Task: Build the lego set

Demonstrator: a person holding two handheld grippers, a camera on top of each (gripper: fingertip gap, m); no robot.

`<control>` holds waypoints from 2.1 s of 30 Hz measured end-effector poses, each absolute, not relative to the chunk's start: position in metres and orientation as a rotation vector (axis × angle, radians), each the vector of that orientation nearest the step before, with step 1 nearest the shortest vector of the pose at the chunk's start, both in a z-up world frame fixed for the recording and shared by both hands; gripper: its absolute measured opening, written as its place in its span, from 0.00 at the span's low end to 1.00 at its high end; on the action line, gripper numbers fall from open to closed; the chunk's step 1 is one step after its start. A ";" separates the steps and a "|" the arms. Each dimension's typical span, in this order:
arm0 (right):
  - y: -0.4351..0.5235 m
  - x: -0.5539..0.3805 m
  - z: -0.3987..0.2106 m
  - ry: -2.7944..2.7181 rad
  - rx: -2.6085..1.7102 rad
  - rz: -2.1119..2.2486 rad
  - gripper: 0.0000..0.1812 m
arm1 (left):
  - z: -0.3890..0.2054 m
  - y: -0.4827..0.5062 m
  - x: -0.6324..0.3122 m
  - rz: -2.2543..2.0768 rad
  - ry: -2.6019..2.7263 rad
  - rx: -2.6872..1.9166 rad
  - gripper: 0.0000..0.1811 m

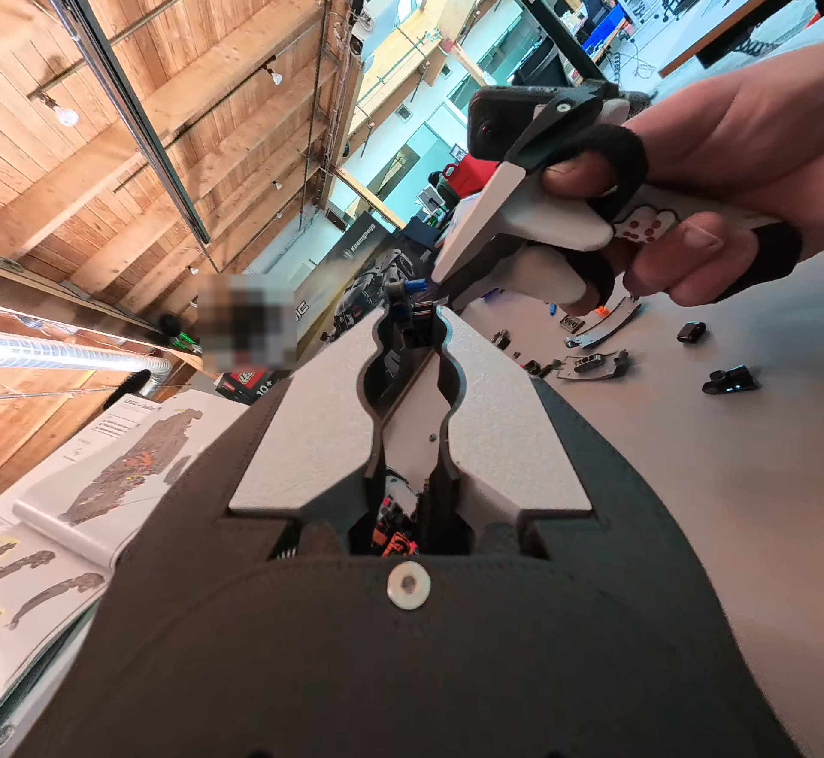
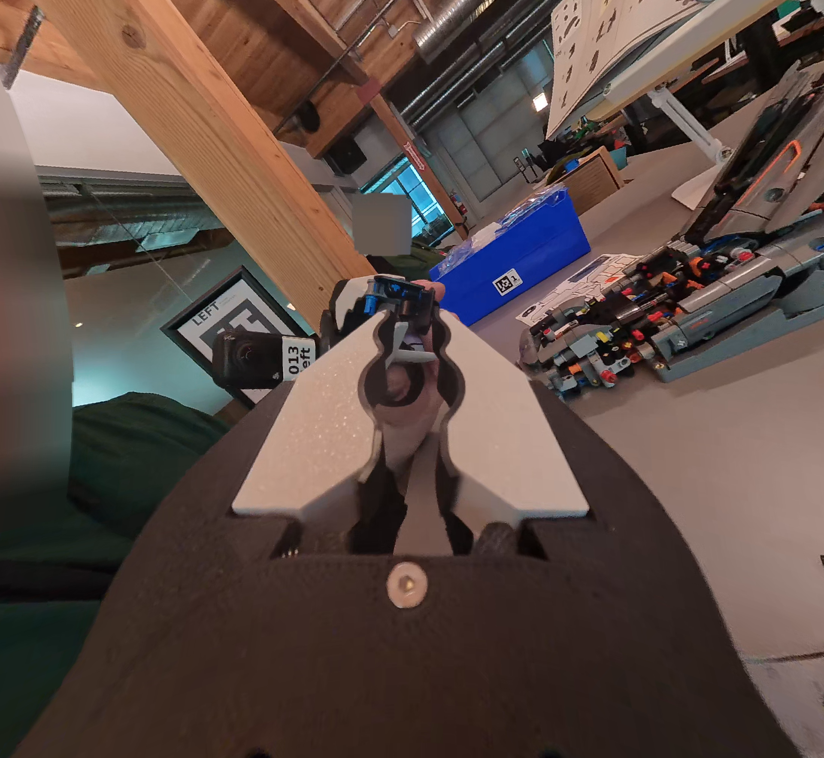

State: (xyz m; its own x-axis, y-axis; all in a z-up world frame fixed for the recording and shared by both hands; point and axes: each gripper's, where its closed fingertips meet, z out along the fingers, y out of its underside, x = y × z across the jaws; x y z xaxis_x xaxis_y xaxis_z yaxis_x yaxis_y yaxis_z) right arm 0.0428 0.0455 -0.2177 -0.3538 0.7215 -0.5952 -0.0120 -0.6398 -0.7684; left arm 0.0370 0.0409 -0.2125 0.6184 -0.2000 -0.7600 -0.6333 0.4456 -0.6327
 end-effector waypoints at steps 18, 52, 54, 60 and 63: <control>0.034 0.034 -0.212 -0.977 -1.348 2.088 0.03 | -0.197 0.030 0.040 0.200 0.837 -1.054 0.07; 0.028 0.016 -0.195 -1.008 -1.243 1.886 0.03 | -0.180 0.028 0.016 -0.349 0.658 -1.082 0.08; 0.028 0.016 -0.195 -1.008 -1.238 1.874 0.03 | -0.180 0.028 0.016 -0.358 0.657 -1.084 0.07; 0.028 0.016 -0.193 -1.007 -1.207 1.866 0.03 | -0.179 0.028 0.016 -0.449 0.639 -1.085 0.08; 0.027 0.016 -0.192 -1.010 -1.189 1.874 0.03 | -0.177 0.027 0.015 -0.530 0.617 -1.079 0.07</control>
State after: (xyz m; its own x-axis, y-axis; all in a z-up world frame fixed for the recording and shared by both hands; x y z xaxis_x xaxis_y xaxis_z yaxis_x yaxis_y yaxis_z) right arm 0.0157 0.0268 -0.1916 -0.3437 0.8529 -0.3931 -0.1406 -0.4606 -0.8764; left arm 0.0151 0.0272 -0.1766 0.7166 -0.6680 -0.2007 0.0975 0.3808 -0.9195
